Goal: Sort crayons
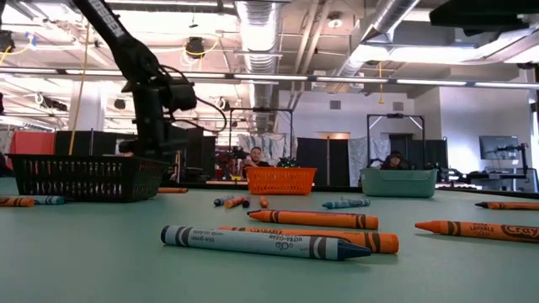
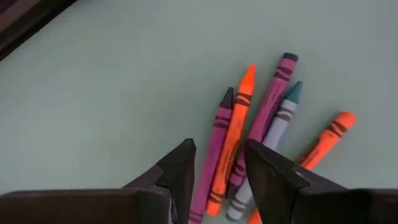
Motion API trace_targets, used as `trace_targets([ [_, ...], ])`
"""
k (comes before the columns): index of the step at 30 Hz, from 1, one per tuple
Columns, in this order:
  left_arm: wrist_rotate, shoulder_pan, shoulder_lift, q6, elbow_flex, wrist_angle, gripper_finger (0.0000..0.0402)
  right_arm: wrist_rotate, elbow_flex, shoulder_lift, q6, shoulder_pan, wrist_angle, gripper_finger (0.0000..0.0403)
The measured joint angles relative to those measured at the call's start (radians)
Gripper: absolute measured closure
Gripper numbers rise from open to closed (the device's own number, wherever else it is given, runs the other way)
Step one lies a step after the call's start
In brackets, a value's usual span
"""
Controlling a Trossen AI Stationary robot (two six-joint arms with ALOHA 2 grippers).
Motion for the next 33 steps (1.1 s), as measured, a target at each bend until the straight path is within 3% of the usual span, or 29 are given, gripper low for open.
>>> trace_targets([
  [9,-0.145,0.004,0.018,0.027,0.042,-0.057,0.0274,0.000,0.000,0.000,0.097,0.008,-0.003,0.0274],
  [26,-0.159,0.006,0.014,0.131,-0.010,-0.015,0.0274,0.003,0.000,0.010,0.222,0.007,0.000,0.0274],
  [33,-0.090,0.004,0.013,0.156,-0.010,0.002,0.0274,0.007,0.000,0.094,0.241,0.001,0.050,0.0274],
])
